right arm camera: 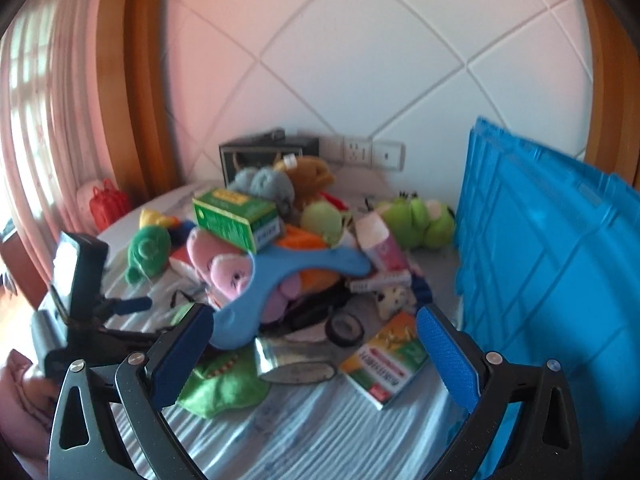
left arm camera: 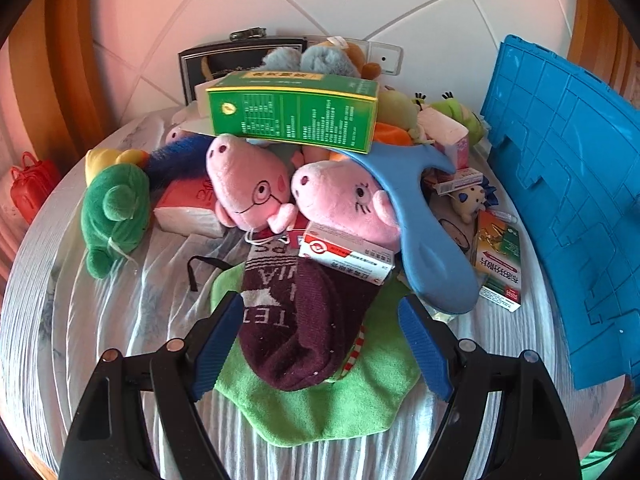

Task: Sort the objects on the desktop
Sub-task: 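Withdraw both tools from the crate back to the pile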

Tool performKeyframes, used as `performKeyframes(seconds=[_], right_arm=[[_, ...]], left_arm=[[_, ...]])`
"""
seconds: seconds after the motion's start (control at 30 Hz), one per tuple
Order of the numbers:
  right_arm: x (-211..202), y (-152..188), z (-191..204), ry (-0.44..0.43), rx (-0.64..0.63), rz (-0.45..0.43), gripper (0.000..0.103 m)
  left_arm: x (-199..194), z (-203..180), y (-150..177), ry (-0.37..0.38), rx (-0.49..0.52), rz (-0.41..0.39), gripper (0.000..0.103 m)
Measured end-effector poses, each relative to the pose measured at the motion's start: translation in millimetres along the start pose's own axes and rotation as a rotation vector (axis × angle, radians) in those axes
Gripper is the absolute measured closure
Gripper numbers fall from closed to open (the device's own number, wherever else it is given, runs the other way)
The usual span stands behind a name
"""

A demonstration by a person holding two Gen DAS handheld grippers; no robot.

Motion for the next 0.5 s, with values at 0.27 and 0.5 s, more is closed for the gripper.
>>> performKeyframes(seconds=[0.27,0.5], right_arm=[[49,34,-28,0.024,0.117,0.155,0.000],[63,51,-42,0.046,0.181,0.223,0.000]], left_arm=[[6,-14,2,0.057,0.049,0.008,0.024],[13,-7,9,0.035,0.053,0.035,0.024]])
Point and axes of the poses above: each gripper's, at about its wrist camera, not at the fingertips, and x roughly the way its jaws point, z to its left, y to its underside, the point moved 1 cm from there along x, roughly the way its jaws point, and after that the axes turned 7 degrees about -y, right-handed, at the moved point
